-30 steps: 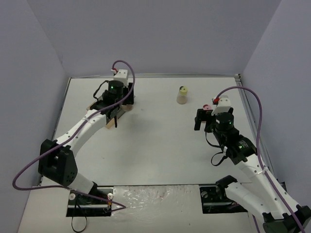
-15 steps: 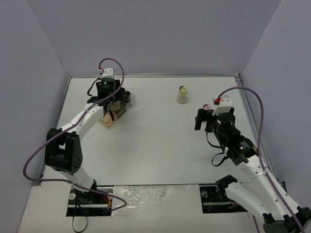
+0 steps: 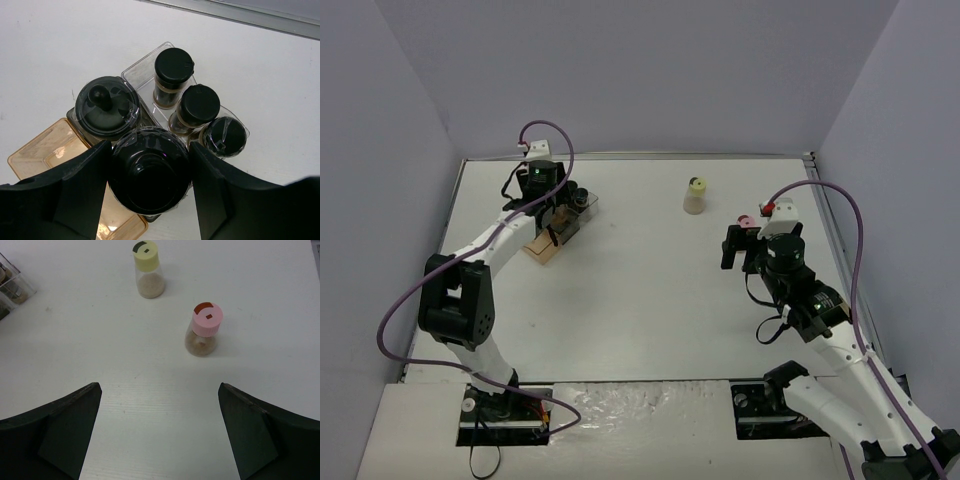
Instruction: Organize the condiment bottles
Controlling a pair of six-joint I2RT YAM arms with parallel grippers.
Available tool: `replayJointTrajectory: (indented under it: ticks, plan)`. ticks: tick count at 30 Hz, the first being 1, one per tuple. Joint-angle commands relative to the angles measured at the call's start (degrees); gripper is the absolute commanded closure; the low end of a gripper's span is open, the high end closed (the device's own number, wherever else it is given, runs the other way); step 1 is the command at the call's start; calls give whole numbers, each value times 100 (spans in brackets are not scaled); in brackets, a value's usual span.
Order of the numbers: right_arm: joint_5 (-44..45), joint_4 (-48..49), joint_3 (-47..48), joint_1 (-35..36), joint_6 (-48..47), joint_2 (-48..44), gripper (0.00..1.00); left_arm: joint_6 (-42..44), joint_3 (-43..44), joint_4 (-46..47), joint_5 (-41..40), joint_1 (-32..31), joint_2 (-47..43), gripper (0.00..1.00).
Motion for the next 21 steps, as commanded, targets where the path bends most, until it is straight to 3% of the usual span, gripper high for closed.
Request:
replayJointTrajectory:
  ticks: [1,9,14,21]
  plan:
    - [120,331,4,3,-2,26,0,-233,174,586,-24,27,-107,87]
    - [106,348,-11,3,6,53,0,-297,100,404,30,25,-52,68]
    - [111,353,-19,8,18,57,0,-239,128,278,86,-7,-15,64]
    - [124,377,-53,3,77,146,0,-217,220,191,187,-19,186,37]
